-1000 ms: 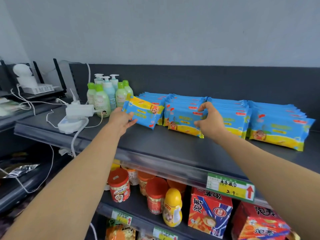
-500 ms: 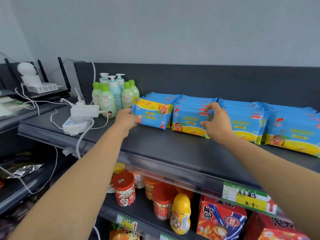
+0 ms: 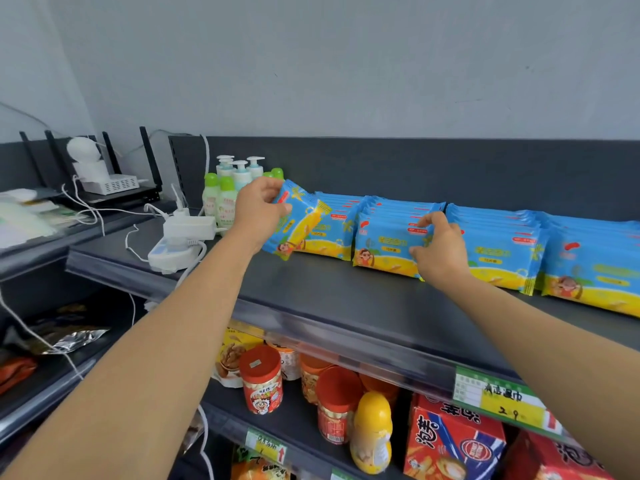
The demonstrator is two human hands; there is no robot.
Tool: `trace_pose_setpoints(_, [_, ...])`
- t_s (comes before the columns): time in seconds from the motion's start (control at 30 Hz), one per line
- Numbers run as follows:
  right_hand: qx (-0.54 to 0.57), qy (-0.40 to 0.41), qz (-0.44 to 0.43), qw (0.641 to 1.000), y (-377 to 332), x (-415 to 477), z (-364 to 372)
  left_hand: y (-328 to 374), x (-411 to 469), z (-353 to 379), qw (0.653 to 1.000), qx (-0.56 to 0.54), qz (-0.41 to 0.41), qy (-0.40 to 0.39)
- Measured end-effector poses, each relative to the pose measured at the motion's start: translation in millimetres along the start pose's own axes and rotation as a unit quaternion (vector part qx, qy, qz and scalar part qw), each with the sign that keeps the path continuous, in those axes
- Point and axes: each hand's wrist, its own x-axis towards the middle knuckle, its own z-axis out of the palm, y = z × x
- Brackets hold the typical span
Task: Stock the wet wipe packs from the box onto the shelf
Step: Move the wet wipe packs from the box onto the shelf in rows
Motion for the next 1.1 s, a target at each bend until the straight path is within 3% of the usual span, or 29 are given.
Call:
trace_pose_setpoints(0.1, [-0.004,-0.001,0.003,1.0,0.2,0.5,0.9,4.7,3.8,11.1,0.99,0.109,0.063,-0.058])
trace_pose_setpoints(0.23, [-0.013,-0.003,-0.012,1.0,-1.5,-0.3,4.8,-0.9,8.5,32.6,0.946,0.259,0.1,-0.168])
trace_pose_setpoints(0.33, [-0.037,0.006,-0.021,0.999,-3.0,-0.9,7.5,-7.0,11.1,45.1,0.928,0.29,0.107,-0.21])
trace_pose_setpoints(0.77, [-0.077,0.031,-0.031,0.996,-3.2,-1.5,15.6,-27.0,12.8,57.3,0.915,0.31,0.17,-0.194])
trace_pose_setpoints(1.1, [-0.099,0.057,-0.056,0.992,-7.9,-26.4,-3.5,-17.5,-25.2,57.1,0.912,0.342,0.189,-0.125])
